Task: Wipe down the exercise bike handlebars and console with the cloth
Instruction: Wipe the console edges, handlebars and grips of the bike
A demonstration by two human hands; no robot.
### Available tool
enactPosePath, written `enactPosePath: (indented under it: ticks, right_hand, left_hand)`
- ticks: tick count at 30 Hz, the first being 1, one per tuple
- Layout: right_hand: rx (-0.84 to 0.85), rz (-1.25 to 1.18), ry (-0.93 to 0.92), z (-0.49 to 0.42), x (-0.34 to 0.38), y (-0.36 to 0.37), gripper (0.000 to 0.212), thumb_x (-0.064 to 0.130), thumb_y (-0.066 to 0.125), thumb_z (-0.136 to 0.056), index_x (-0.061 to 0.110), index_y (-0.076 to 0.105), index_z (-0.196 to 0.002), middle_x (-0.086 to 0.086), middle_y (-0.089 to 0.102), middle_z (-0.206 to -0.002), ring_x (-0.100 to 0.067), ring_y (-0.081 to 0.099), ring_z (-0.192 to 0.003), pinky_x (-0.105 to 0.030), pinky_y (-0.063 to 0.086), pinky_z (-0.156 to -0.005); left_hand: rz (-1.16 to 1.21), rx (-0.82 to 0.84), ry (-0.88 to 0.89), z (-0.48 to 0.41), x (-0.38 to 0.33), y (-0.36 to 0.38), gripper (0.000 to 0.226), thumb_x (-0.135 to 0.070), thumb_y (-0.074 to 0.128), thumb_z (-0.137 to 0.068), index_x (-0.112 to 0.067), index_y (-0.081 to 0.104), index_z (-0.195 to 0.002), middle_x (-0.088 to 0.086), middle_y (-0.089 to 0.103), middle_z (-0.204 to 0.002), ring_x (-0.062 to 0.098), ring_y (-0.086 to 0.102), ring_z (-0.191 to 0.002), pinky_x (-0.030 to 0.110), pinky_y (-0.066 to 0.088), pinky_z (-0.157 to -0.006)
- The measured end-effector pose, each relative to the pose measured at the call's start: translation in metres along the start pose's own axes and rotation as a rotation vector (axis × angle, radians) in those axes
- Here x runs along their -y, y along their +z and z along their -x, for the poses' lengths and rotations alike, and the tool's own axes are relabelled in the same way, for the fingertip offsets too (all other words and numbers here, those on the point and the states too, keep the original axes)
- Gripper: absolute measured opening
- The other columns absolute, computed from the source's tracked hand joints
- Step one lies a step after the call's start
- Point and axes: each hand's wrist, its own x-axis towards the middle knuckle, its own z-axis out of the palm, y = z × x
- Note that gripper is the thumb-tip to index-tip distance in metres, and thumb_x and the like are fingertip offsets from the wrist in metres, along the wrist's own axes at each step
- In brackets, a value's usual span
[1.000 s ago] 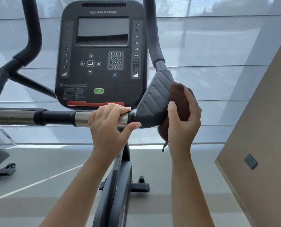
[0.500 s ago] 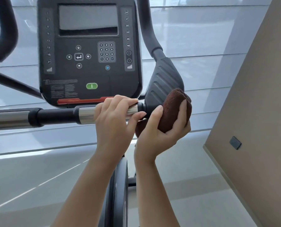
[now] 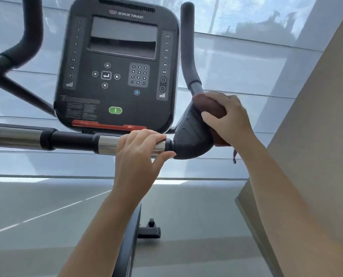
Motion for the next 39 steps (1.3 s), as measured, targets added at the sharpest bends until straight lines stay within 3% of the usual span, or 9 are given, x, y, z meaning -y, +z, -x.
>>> enactPosePath:
  ticks: [5, 10, 16, 22, 27, 31, 34, 36, 39]
  right_hand:
    - [-0.027, -0.072, 0.008, 0.039, 0.002, -0.006, 0.047, 0.019, 0.063, -0.079, 0.042, 0.055, -0.119, 0.001, 0.046, -0.113, -0.012, 0.052, -0.094, -0.021, 0.044, -0.085]
    - [0.036, -0.164, -0.075, 0.087, -0.005, -0.012, 0.052, 0.013, 0.07, -0.075, 0.042, 0.057, -0.116, 0.005, 0.048, -0.113, -0.003, 0.052, -0.098, -0.009, 0.046, -0.081]
    - [-0.065, -0.136, -0.094, 0.025, -0.001, -0.03, 0.046, 0.017, 0.068, -0.076, 0.038, 0.059, -0.116, 0.001, 0.056, -0.109, 0.0, 0.051, -0.092, 0.004, 0.031, -0.079]
    - [0.019, -0.069, 0.001, -0.021, -0.008, -0.005, 0.043, 0.022, 0.064, -0.079, 0.039, 0.057, -0.118, -0.002, 0.054, -0.114, -0.009, 0.049, -0.096, -0.012, 0.033, -0.084]
    - [0.054, -0.08, -0.092, 0.003, -0.015, -0.014, 0.046, 0.017, 0.067, -0.076, 0.039, 0.059, -0.115, 0.001, 0.05, -0.111, -0.01, 0.051, -0.097, -0.003, 0.033, -0.081]
    - [0.061, -0.089, -0.153, 0.006, -0.024, -0.014, 0.046, 0.023, 0.069, -0.073, 0.041, 0.059, -0.115, 0.004, 0.051, -0.11, 0.001, 0.051, -0.094, 0.002, 0.034, -0.081]
    - [0.058, -0.152, -0.203, -0.006, -0.031, -0.017, 0.046, 0.027, 0.064, -0.068, 0.041, 0.06, -0.112, 0.007, 0.055, -0.108, 0.006, 0.051, -0.098, 0.0, 0.033, -0.084]
    - [0.048, -0.227, -0.215, -0.019, -0.037, -0.016, 0.046, 0.024, 0.064, -0.068, 0.04, 0.061, -0.111, 0.01, 0.057, -0.109, 0.005, 0.052, -0.1, -0.002, 0.035, -0.085]
    - [-0.027, -0.287, -0.253, -0.05, -0.046, -0.013, 0.047, 0.022, 0.064, -0.068, 0.039, 0.059, -0.112, 0.015, 0.056, -0.11, 0.007, 0.052, -0.101, -0.003, 0.036, -0.086]
  left_hand:
    - [-0.013, -0.003, -0.02, 0.001, -0.001, 0.0, 0.041, -0.047, 0.054, -0.078, -0.011, 0.068, -0.094, 0.002, 0.068, -0.095, 0.023, 0.06, -0.092, 0.029, 0.032, -0.086]
    - [-0.037, 0.0, -0.039, -0.001, -0.004, 0.0, 0.042, -0.047, 0.053, -0.078, -0.01, 0.069, -0.092, 0.002, 0.069, -0.093, 0.024, 0.06, -0.09, 0.03, 0.032, -0.085]
    - [-0.047, 0.038, -0.053, -0.002, -0.007, -0.003, 0.043, -0.047, 0.052, -0.077, -0.009, 0.069, -0.09, 0.004, 0.07, -0.089, 0.026, 0.062, -0.086, 0.029, 0.032, -0.082]
    - [-0.062, 0.088, 0.011, -0.01, -0.001, -0.007, 0.043, -0.049, 0.051, -0.076, -0.011, 0.069, -0.085, 0.001, 0.067, -0.082, 0.025, 0.06, -0.078, 0.031, 0.031, -0.075]
    - [-0.067, 0.094, 0.071, -0.015, 0.003, -0.007, 0.047, -0.053, 0.049, -0.079, -0.01, 0.068, -0.08, 0.001, 0.063, -0.074, 0.025, 0.057, -0.07, 0.033, 0.033, -0.068]
    - [-0.056, 0.114, 0.108, -0.026, 0.004, -0.005, 0.062, -0.061, 0.034, -0.088, -0.01, 0.063, -0.068, -0.001, 0.056, -0.063, 0.019, 0.049, -0.06, 0.033, 0.039, -0.058]
    - [-0.045, 0.21, 0.149, -0.044, 0.007, -0.008, 0.068, -0.069, 0.025, -0.086, -0.016, 0.059, -0.058, -0.008, 0.053, -0.056, 0.013, 0.047, -0.054, 0.025, 0.037, -0.049]
    - [0.013, 0.273, 0.12, -0.064, 0.005, -0.01, 0.066, -0.076, 0.029, -0.079, -0.021, 0.06, -0.058, -0.012, 0.056, -0.059, 0.008, 0.052, -0.056, 0.022, 0.04, -0.052]
    - [0.081, 0.289, 0.082, -0.105, 0.001, -0.001, 0.053, -0.071, 0.044, -0.068, -0.024, 0.066, -0.078, -0.016, 0.06, -0.075, 0.002, 0.056, -0.072, 0.024, 0.047, -0.067]
